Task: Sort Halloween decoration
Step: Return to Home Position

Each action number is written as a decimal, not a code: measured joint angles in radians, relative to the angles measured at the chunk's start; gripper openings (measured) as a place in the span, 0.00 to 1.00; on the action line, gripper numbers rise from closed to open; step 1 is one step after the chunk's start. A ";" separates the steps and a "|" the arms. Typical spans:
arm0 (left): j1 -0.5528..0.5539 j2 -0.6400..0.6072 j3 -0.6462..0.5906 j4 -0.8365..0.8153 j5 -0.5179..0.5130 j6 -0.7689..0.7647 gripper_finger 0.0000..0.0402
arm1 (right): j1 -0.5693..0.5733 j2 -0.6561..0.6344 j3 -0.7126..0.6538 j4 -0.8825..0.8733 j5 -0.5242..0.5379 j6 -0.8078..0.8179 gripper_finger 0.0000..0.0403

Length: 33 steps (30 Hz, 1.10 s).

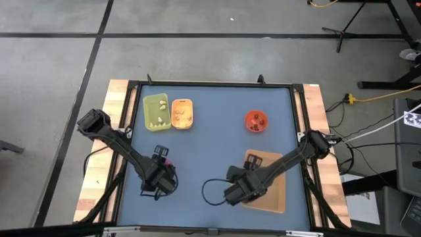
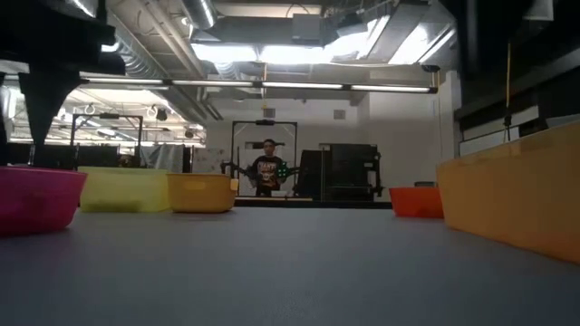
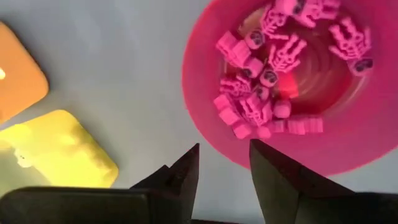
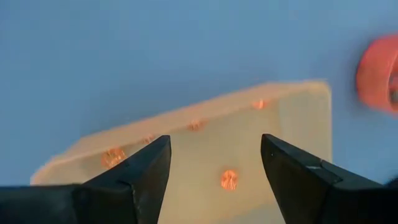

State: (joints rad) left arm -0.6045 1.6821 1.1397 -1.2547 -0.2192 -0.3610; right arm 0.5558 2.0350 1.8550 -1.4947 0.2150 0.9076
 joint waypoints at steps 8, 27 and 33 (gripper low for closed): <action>0.058 -0.001 0.000 0.017 -0.001 0.062 0.23 | -0.082 0.000 0.159 0.000 0.034 -0.222 0.62; 0.158 -0.418 0.000 0.101 -0.094 0.076 0.00 | -0.164 -0.167 0.249 -0.077 0.134 -0.418 0.62; 0.179 -0.543 0.000 0.163 -0.194 0.081 0.00 | -0.163 -0.249 0.249 -0.076 0.192 -0.442 0.62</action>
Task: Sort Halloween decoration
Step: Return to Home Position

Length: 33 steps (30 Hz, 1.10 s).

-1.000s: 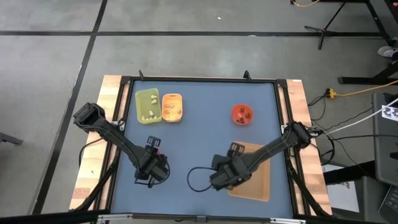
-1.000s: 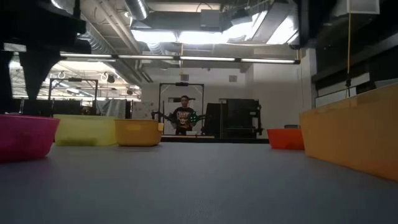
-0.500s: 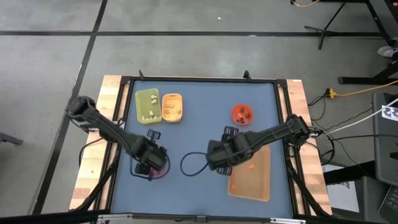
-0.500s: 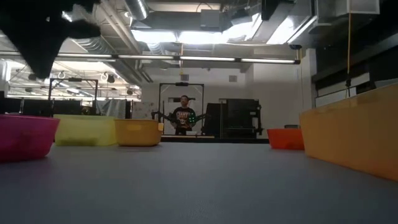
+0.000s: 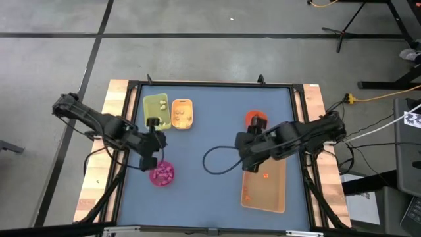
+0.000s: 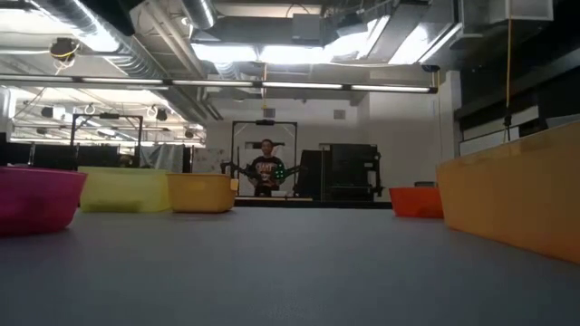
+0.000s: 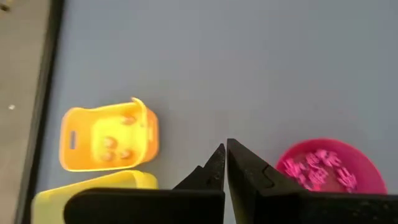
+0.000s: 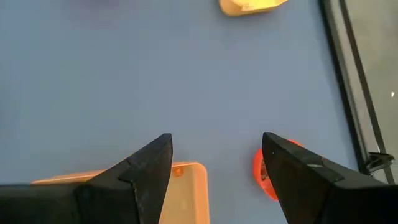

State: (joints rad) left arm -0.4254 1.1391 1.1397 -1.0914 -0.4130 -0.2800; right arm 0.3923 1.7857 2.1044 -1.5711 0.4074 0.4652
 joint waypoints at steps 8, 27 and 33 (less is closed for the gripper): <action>0.000 -0.129 -0.060 0.039 -0.068 0.002 0.00 | 0.000 -0.071 -0.003 0.002 0.072 -0.050 0.62; 0.079 -0.605 -0.557 0.628 -0.084 0.101 0.00 | 0.000 -0.689 -0.796 0.444 0.132 -0.017 0.62; 0.134 -0.678 -0.637 0.661 -0.074 0.106 0.00 | 0.000 -0.957 -1.136 0.730 0.106 -0.029 0.62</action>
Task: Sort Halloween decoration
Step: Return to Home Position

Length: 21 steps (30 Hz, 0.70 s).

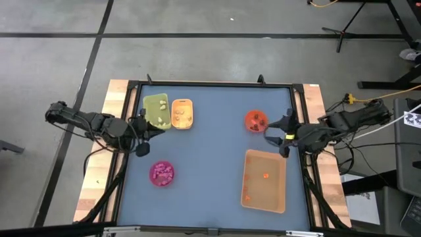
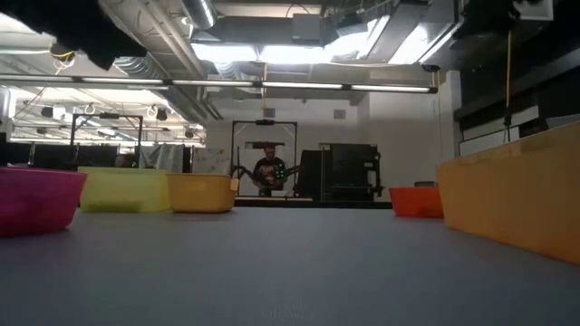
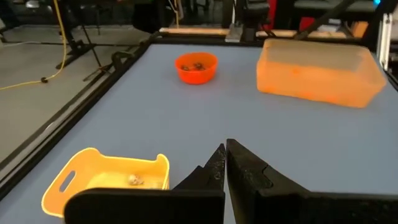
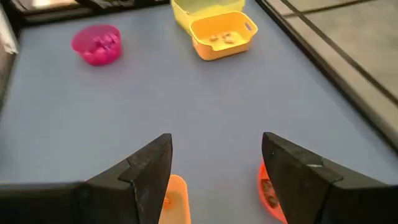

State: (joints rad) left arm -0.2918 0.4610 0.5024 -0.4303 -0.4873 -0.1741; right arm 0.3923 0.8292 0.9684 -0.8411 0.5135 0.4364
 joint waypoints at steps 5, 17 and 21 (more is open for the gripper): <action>0.037 -0.066 -0.081 0.071 0.005 0.002 0.00 | 0.000 -0.200 -0.256 0.193 -0.010 -0.015 0.62; 0.125 -0.201 -0.203 0.115 0.095 0.000 0.00 | 0.000 -0.620 -0.648 0.516 -0.028 -0.124 0.62; 0.153 -0.212 -0.222 0.137 0.112 0.001 0.00 | 0.000 -0.710 -0.714 0.511 -0.027 -0.139 0.62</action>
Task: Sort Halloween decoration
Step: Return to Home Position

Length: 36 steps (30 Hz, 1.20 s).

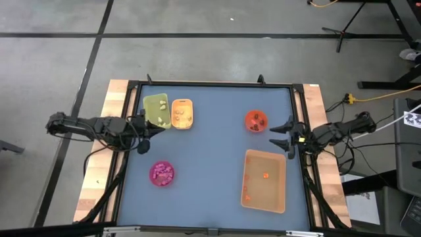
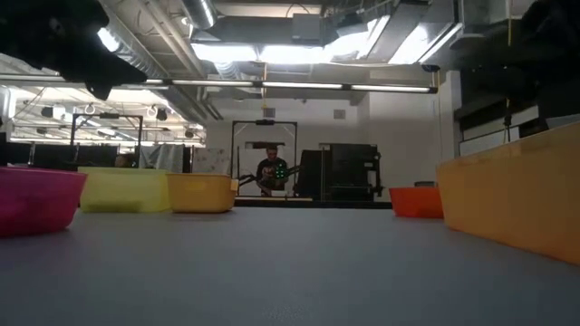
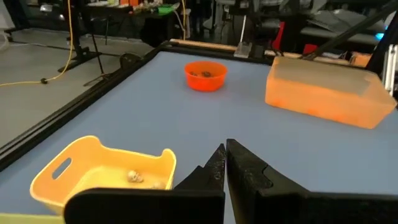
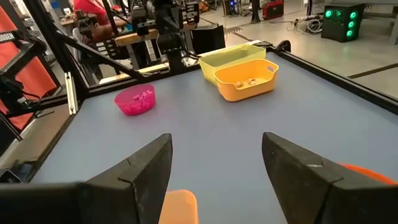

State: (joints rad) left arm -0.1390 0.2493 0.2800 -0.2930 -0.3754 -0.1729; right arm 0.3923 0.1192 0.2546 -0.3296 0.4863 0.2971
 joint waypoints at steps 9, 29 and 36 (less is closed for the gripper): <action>0.071 -0.003 -0.129 0.199 0.113 0.001 0.00 | 0.000 -0.114 -0.109 0.001 0.000 -0.015 0.62; 0.228 -0.002 -0.225 0.287 0.271 0.052 0.00 | 0.000 -0.117 -0.153 0.030 -0.008 -0.071 0.62; 0.231 -0.002 -0.225 0.260 0.321 0.104 0.00 | 0.000 -0.116 -0.153 0.030 -0.039 -0.087 0.62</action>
State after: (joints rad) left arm 0.0917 0.2470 0.0551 -0.0329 -0.0541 -0.0690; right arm 0.3923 0.0029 0.1017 -0.3000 0.4473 0.2104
